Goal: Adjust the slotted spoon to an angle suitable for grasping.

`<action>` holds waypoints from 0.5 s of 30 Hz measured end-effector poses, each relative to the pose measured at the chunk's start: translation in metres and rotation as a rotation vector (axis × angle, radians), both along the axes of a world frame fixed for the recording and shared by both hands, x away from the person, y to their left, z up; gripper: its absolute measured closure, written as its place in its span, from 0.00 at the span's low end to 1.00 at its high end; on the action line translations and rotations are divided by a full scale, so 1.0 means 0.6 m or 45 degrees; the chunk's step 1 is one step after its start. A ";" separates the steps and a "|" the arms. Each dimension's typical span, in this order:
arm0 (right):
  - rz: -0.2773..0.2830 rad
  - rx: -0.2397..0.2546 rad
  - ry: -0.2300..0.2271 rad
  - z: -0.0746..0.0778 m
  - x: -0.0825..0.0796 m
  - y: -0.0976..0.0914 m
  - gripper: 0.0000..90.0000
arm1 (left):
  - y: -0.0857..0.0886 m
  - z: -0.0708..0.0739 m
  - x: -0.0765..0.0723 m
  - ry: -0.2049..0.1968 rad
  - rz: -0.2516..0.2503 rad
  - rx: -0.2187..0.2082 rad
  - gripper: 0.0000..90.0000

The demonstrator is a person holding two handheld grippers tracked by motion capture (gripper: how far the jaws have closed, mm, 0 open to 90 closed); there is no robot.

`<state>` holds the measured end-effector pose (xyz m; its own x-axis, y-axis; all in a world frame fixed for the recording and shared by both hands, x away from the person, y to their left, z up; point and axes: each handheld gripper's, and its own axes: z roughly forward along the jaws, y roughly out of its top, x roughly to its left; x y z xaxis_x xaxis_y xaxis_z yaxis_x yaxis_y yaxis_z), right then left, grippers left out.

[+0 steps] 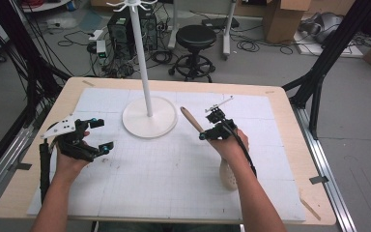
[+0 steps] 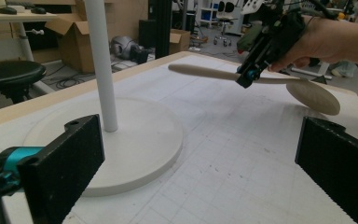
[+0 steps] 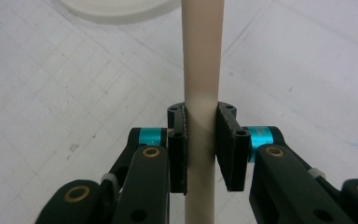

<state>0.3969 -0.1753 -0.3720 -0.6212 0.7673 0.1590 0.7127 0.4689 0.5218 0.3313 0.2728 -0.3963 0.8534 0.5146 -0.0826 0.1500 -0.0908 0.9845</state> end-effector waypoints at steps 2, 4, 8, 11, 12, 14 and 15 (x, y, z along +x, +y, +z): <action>0.006 0.014 -0.029 0.014 -0.005 -0.004 0.84 | 0.000 0.000 0.000 -0.001 0.000 -0.001 0.02; 0.014 0.036 -0.064 0.027 -0.010 -0.009 0.84 | 0.001 0.001 0.000 -0.005 -0.001 -0.004 0.02; 0.035 0.064 -0.113 0.052 -0.020 -0.015 0.84 | 0.001 0.005 -0.002 -0.011 -0.004 -0.013 0.02; 0.053 0.081 -0.151 0.070 -0.026 -0.019 0.84 | 0.000 0.007 -0.003 -0.015 -0.008 -0.015 0.02; 0.054 0.084 -0.167 0.076 -0.028 -0.020 0.84 | -0.001 0.007 -0.003 -0.017 -0.012 -0.015 0.02; 0.062 0.094 -0.197 0.088 -0.033 -0.023 0.84 | -0.001 0.008 -0.003 -0.017 -0.013 -0.015 0.02; 0.058 0.109 -0.206 0.093 -0.035 -0.024 0.84 | -0.002 0.008 -0.004 -0.019 -0.015 -0.016 0.02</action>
